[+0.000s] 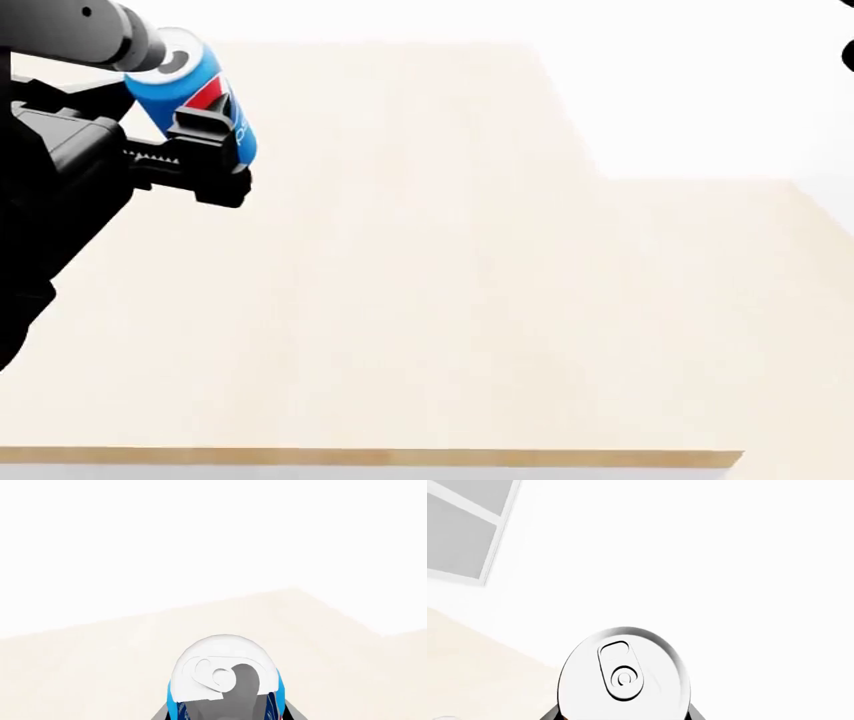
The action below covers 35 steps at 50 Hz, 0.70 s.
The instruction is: Move the drinks to the dining counter.
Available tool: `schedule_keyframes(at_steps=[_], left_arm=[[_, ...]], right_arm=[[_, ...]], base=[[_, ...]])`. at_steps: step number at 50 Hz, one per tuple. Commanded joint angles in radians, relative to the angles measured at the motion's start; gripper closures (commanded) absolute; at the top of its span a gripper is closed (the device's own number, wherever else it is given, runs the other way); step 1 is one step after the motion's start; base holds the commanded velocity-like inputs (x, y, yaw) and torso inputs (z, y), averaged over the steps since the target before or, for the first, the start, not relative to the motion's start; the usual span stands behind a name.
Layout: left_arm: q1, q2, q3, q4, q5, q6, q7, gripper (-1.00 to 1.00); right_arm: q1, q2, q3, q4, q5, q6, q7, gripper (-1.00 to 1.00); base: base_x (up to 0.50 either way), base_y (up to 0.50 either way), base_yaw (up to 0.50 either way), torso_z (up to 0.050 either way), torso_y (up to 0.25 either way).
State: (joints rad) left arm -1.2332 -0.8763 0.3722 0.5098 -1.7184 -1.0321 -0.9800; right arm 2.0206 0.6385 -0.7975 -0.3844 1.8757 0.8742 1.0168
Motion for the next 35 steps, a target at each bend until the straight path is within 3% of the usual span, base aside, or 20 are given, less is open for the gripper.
schedule_keyframes(at_steps=[1, 35], left_arm=[[-0.002, -0.001, -0.001, -0.001, -0.002, 0.011, -0.005, 1.00], [0.017, 0.052, 0.097, -0.059, 0.133, -0.026, 0.080, 1.00]], right_arm=[[-0.003, 0.002, 0.012, -0.001, -0.018, 0.004, -0.004, 1.00], [-0.289, 0.065, -0.012, 0.010, -0.138, -0.087, -0.130, 1.00]], base=[[0.24, 0.33, 0.00, 0.000, 0.010], [0.01, 0.01, 0.00, 0.000, 0.001]])
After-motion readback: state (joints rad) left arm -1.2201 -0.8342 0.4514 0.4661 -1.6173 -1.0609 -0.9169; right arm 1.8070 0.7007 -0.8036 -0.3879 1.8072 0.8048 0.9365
